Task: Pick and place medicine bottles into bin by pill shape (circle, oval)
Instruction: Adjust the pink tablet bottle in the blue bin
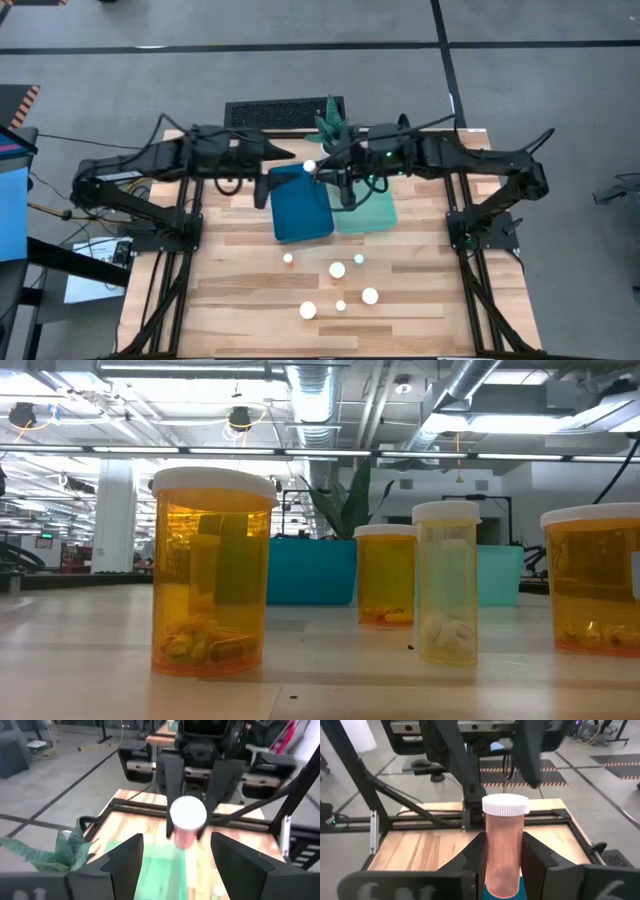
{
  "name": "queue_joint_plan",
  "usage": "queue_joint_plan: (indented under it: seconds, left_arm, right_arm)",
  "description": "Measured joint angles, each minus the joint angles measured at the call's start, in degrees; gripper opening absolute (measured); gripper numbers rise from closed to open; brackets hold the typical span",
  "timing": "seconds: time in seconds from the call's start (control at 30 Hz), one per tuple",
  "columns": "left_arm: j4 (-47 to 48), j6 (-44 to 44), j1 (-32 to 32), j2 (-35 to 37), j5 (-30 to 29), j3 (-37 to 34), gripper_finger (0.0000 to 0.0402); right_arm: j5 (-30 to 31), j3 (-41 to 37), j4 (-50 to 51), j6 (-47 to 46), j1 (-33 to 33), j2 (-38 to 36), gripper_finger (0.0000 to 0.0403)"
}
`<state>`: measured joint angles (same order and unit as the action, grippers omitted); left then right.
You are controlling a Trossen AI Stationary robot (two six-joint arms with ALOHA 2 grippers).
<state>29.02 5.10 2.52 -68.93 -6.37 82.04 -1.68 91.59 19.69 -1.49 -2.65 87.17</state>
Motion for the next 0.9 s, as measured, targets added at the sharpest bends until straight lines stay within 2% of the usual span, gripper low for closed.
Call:
queue_joint_plan:
  seconds: [0.6, 0.8, 0.9]
  left_arm:
    - [4.04, -1.97, -0.18, -2.58, 8.28, 0.07, 0.0226]
    - [3.46, -3.20, -1.05, -2.47, 4.65, 0.07, 0.0226]
    - [2.96, -3.31, -1.03, -2.45, 5.06, 0.09, 0.0226]
  right_arm:
    - [0.01, 0.04, 1.26, -0.42, 1.87, 2.45, 0.0102]
    - [0.01, 0.04, 1.27, -0.44, 1.87, 2.45, 0.0102]
    - [0.01, 0.04, 1.28, -0.45, 1.87, 2.45, 0.0102]
